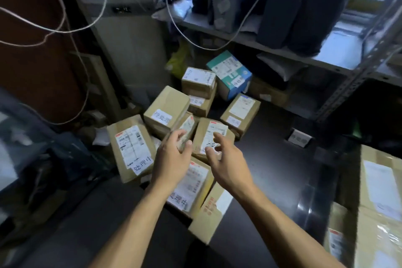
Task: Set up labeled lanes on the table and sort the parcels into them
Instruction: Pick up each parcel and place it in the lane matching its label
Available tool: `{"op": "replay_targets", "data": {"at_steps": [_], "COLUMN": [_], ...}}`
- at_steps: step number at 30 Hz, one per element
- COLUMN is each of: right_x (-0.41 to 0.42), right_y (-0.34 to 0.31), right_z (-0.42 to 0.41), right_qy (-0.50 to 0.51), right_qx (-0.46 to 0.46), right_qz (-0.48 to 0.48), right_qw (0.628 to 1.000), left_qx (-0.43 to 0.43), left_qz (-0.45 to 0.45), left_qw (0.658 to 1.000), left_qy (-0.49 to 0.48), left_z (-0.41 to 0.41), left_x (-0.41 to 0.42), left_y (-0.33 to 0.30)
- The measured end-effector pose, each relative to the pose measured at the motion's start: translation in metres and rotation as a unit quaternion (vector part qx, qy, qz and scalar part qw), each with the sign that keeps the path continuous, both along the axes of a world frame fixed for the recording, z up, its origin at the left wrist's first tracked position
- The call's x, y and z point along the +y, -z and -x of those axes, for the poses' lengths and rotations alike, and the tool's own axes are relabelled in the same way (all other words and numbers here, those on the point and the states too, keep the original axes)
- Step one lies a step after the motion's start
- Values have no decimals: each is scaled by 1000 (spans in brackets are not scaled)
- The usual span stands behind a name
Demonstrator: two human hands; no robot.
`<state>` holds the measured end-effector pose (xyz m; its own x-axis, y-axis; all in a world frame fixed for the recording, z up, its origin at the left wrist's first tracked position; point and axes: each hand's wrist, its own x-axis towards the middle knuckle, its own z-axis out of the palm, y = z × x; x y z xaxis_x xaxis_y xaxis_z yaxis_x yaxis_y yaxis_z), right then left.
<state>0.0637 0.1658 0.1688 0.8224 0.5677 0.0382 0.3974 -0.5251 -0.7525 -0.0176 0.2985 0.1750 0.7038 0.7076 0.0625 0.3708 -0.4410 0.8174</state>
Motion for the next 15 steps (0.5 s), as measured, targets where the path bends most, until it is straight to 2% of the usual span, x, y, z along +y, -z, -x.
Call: {"op": "replay_targets", "data": {"at_steps": [5,8,11,15], "right_x": [67,98,123,147], "right_y": [1,8,20,34], "right_z": [10,18,26,33], "right_qy": [-74,-111,-146,-170], "right_qx": [26,58,89,157], "right_qz": [7,27,73,132], "right_qw": [997,992,983,964], "left_qx": [-27,-2,58,84], "left_qz": [-6,17,127,255], "left_qw": [989,972,952,934], "left_qy": [-148,-234,-271,-236], "left_z": [25,50,69,84], "left_x": [78,113,133,138], "left_y": [7,24,45,71]}}
